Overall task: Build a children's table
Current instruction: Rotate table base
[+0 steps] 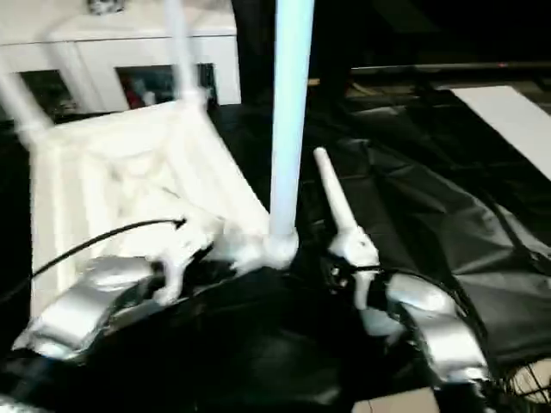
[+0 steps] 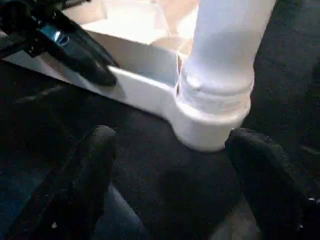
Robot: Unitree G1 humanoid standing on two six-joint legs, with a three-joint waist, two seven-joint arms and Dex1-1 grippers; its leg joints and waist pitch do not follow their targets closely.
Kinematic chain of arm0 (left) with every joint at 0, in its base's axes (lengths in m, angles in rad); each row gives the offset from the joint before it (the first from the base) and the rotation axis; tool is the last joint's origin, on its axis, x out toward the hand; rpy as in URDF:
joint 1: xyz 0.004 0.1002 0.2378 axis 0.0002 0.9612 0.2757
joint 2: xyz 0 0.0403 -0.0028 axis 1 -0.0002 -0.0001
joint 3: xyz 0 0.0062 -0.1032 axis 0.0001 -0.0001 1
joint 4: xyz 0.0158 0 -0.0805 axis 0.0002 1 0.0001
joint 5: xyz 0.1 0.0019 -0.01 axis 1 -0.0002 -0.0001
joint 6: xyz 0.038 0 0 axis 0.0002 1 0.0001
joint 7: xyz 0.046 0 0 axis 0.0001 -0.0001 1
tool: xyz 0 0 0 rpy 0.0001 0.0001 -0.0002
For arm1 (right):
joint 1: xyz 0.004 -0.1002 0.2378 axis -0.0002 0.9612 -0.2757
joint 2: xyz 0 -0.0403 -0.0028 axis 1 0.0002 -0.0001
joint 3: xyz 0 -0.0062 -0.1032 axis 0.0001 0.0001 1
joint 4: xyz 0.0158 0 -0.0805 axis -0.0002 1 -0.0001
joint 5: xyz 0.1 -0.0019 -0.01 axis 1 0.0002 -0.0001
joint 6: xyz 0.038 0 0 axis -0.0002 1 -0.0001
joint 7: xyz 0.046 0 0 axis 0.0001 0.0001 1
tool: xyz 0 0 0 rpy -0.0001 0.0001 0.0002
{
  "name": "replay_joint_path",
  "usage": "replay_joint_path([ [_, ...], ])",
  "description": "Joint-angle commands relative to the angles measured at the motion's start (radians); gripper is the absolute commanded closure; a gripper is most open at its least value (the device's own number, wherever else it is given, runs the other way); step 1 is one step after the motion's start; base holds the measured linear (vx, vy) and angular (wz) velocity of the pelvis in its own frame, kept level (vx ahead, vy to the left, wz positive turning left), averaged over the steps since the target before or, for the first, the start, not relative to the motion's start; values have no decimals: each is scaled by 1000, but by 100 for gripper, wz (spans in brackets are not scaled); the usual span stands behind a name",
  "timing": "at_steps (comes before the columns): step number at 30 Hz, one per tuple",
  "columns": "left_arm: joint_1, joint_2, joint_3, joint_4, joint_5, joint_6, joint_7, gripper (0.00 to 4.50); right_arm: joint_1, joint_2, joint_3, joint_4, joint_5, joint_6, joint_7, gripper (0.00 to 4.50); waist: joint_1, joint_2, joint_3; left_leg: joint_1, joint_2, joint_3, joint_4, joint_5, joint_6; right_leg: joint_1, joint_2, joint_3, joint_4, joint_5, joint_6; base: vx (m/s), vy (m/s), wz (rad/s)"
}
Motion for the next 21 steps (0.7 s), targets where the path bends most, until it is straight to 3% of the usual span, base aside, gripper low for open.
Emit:
replay_joint_path([
  [1, 1, -20, 21, 24, -2, 6, 37, 450, 4, -2, -4, -21, -11, 8, -17, 71, 12, -20, -66, -1, 38, -15, -54, -143, 79, 56, -71, 37, -85, -209, -189, 0, 0, 0],
  [4, -23, -65, 24, 30, -7, -33, 64, 450, -8, 33, 19, -8, -44, 17, -85, 71, 13, -17, -70, 0, 39, -15, -51, -124, 90, 53, -71, 38, -82, -181, -193, 0, 0, 0],
  [6, -27, -65, 28, 13, -15, -30, 54, 406, -14, 49, 28, -4, -52, 22, -107, 67, 14, -16, -73, 0, 39, -16, -49, -100, 96, 53, -69, 37, -75, -126, -210, 0, 0, 0],
  [8, -29, -51, 26, -13, -14, -17, 47, 391, -21, 63, 35, -1, -62, 28, -128, 67, 17, -9, -75, 2, 41, -16, -48, -100, 102, 51, -70, 37, -72, -101, -223, 0, 0, 0],
  [10, -42, -30, 50, -62, -19, 7, 55, 383, -38, 100, 48, 14, -75, 26, -164, 67, 19, -9, -76, 1, 45, -18, -48, -91, 103, 51, -71, 36, -66, -65, -242, 0, 0, 0],
  [13, -62, 5, 77, -84, -17, 22, 59, 358, -55, 127, 65, 29, -94, 30, -191, 67, 17, -9, -73, 2, 44, -17, -50, -109, 99, 49, -70, 34, -68, -79, -243, 0, 0, 0],
  [20, -128, 213, 204, -62, 11, 83, 32, 340, -118, 177, 111, 102, -162, 37, -265, 67, 8, -5, -68, 5, 40, -20, -57, -162, 41, 45, -69, 34, -69, -182, -207, 0, 0, 0],
  [21, -128, 309, 219, -33, 51, 80, 30, 340, -138, 186, 116, 132, -177, 34, -283, 67, 7, -3, -68, 7, 40, -20, -56, -167, 37, 44, -68, 34, -69, -185, -205, 0, 0, 0],
])
